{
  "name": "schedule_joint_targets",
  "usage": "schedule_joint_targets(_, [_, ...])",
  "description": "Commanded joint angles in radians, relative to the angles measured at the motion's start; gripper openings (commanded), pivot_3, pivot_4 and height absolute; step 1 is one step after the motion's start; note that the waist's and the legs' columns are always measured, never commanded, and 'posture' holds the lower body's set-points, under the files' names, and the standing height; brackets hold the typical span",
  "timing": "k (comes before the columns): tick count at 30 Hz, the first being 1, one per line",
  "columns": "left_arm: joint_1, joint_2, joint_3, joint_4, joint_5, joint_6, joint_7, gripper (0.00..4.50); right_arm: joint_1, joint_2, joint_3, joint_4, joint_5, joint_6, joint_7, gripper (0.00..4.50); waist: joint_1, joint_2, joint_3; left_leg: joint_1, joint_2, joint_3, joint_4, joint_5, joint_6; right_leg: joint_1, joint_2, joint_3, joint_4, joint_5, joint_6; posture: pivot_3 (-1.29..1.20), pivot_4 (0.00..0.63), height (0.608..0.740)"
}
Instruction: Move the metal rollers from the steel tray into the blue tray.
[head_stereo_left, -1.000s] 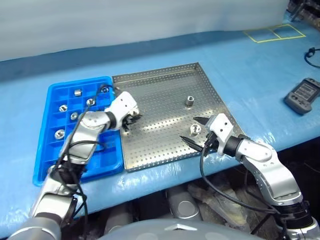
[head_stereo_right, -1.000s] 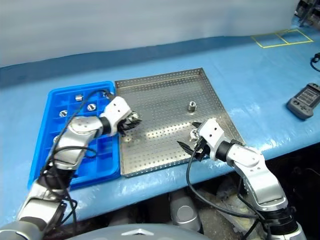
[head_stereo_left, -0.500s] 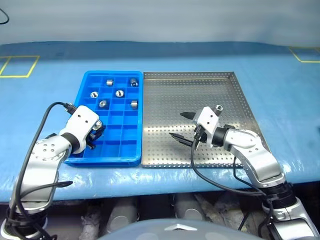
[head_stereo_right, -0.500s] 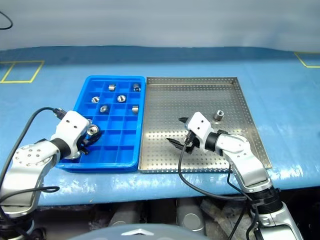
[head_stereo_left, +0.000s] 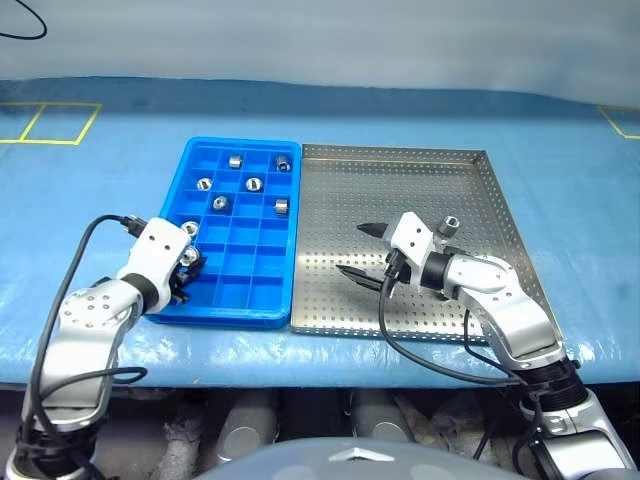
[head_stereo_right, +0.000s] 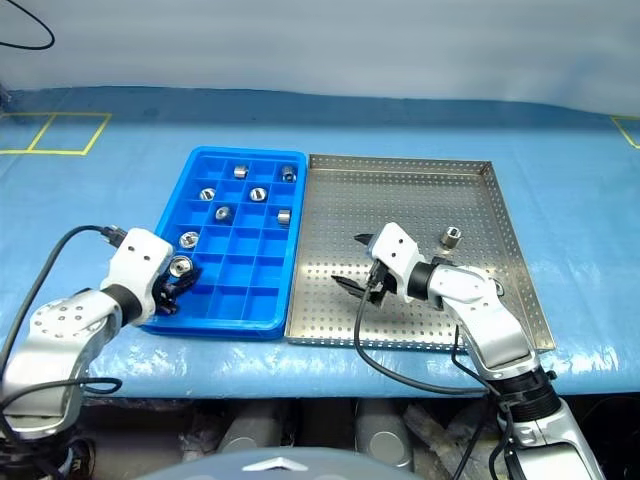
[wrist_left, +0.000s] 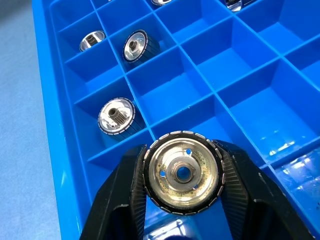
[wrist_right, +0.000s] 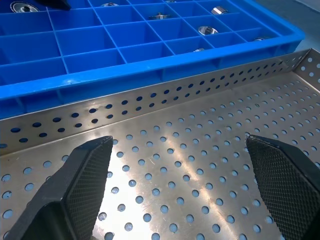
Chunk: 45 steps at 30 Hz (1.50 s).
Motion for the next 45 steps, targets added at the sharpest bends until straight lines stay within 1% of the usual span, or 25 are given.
schedule_joint_targets(1, [-0.033, 0.009, -0.015, 0.021, -0.006, -0.034, 0.014, 1.7, 0.0, 0.001, -0.019, -0.031, 0.005, -0.016, -0.005, 4.5, -0.001, 0.0, 0.0, 0.0, 0.0, 0.0, 0.0, 0.0, 0.0, 0.0, 0.0, 0.0, 0.0, 0.0, 0.0, -0.07, 0.15, 0.74])
schedule_joint_targets(12, [-0.065, 0.01, -0.049, 0.088, -0.011, -0.073, 0.025, 1.7, 0.009, 0.001, -0.022, -0.04, 0.007, -0.019, -0.011, 4.5, -0.003, 0.0, 0.0, 0.0, 0.0, 0.0, 0.0, 0.0, 0.0, 0.0, 0.0, 0.0, 0.0, 0.0, 0.0, -0.08, 0.15, 0.74])
schedule_joint_targets(14, [-0.067, 0.012, -0.056, 0.096, -0.014, -0.085, 0.023, 2.45, 0.01, 0.001, -0.022, -0.04, 0.007, -0.02, -0.011, 4.5, -0.003, 0.0, 0.0, 0.0, 0.0, 0.0, 0.0, 0.0, 0.0, 0.0, 0.0, 0.0, 0.0, 0.0, 0.0, -0.08, 0.15, 0.74])
schedule_joint_targets(15, [-0.069, 0.011, -0.06, 0.099, -0.01, -0.09, 0.03, 2.73, 0.01, 0.0, -0.022, -0.041, 0.007, -0.021, -0.011, 4.5, -0.003, 0.0, 0.0, 0.0, 0.0, 0.0, 0.0, 0.0, 0.0, 0.0, 0.0, 0.0, 0.0, 0.0, 0.0, -0.08, 0.15, 0.74])
schedule_joint_targets(20, [-0.089, -0.011, -0.045, 0.107, -0.012, -0.094, 0.061, 4.37, 0.011, 0.002, -0.024, -0.044, 0.005, -0.02, -0.016, 4.5, -0.003, 0.0, 0.0, 0.0, 0.0, 0.0, 0.0, 0.0, 0.0, 0.0, 0.0, 0.0, 0.0, 0.0, 0.0, -0.08, 0.15, 0.74])
schedule_joint_targets(22, [-0.096, -0.021, -0.038, 0.1, -0.021, -0.121, 0.068, 4.37, 0.015, 0.008, -0.032, -0.046, 0.002, -0.019, -0.033, 4.5, -0.003, 0.0, 0.0, 0.0, 0.0, 0.0, 0.0, 0.0, 0.0, 0.0, 0.0, 0.0, 0.0, 0.0, 0.0, -0.09, 0.15, 0.74])
schedule_joint_targets(24, [-0.105, -0.046, -0.031, 0.079, -0.056, -0.174, 0.051, 4.37, 0.02, 0.02, -0.052, -0.048, -0.009, -0.006, -0.079, 4.5, -0.002, 0.0, 0.0, 0.0, 0.0, 0.0, 0.0, 0.0, 0.0, 0.0, -0.001, 0.0, 0.0, 0.0, 0.0, -0.09, 0.15, 0.74])
schedule_joint_targets(27, [-0.117, -0.093, -0.032, 0.04, -0.141, -0.269, -0.004, 4.37, 0.011, 0.05, -0.099, -0.032, -0.035, 0.034, -0.183, 4.5, -0.001, 0.0, 0.0, 0.0, 0.0, 0.0, 0.0, 0.002, -0.003, 0.0, -0.002, 0.0, 0.0, 0.0, 0.0, -0.1, 0.15, 0.74])
schedule_joint_targets(29, [-0.128, -0.129, -0.051, 0.025, -0.221, -0.34, -0.069, 4.37, 0.001, 0.063, -0.132, -0.022, -0.051, 0.087, -0.253, 4.5, -0.001, 0.0, 0.0, -0.001, 0.0, 0.0, 0.0, 0.002, -0.004, 0.0, -0.003, 0.0, 0.0, 0.0, -0.001, -0.11, 0.15, 0.74])
schedule_joint_targets(31, [-0.137, -0.133, -0.085, 0.026, -0.266, -0.379, -0.126, 4.37, -0.003, 0.068, -0.161, -0.024, -0.058, 0.141, -0.299, 4.5, -0.003, 0.0, 0.0, -0.001, 0.0, 0.001, 0.0, 0.002, -0.004, 0.0, -0.003, 0.0, 0.0, 0.001, -0.001, -0.12, 0.15, 0.74])
schedule_joint_targets(34, [-0.172, -0.121, -0.146, 0.072, -0.274, -0.42, -0.176, 4.37, 0.006, 0.055, -0.204, -0.044, -0.066, 0.203, -0.345, 4.5, -0.008, 0.001, -0.001, -0.001, 0.0, 0.001, 0.0, 0.002, -0.004, 0.0, 0.0, 0.0, 0.0, 0.0, -0.002, -0.14, 0.15, 0.74])
schedule_joint_targets(36, [-0.209, -0.13, -0.178, 0.113, -0.274, -0.445, -0.187, 4.37, 0.018, 0.041, -0.231, -0.064, -0.069, 0.228, -0.36, 4.5, -0.016, 0.001, -0.001, 0.0, 0.0, 0.002, 0.0, 0.0, 0.0, 0.0, 0.001, 0.001, 0.0, 0.0, -0.002, -0.16, 0.15, 0.74])
schedule_joint_targets(41, [-0.29, -0.153, -0.272, 0.207, -0.269, -0.498, -0.238, 4.37, 0.034, 0.037, -0.286, -0.088, -0.084, 0.298, -0.422, 4.5, -0.042, 0.001, -0.001, 0.0, 0.0, 0.004, 0.001, 0.0, 0.002, 0.0, 0.001, 0.003, 0.0, 0.001, 0.0, -0.19, 0.15, 0.74])
schedule_joint_targets(45, [-0.331, -0.17, -0.329, 0.255, -0.261, -0.531, -0.263, 4.37, 0.097, 0.017, -0.299, -0.176, -0.049, 0.368, -0.388, 4.5, -0.061, 0.001, -0.001, 0.0, 0.0, 0.004, 0.0, 0.0, 0.003, 0.0, 0.002, 0.004, 0.0, 0.001, 0.0, -0.23, 0.15, 0.74])
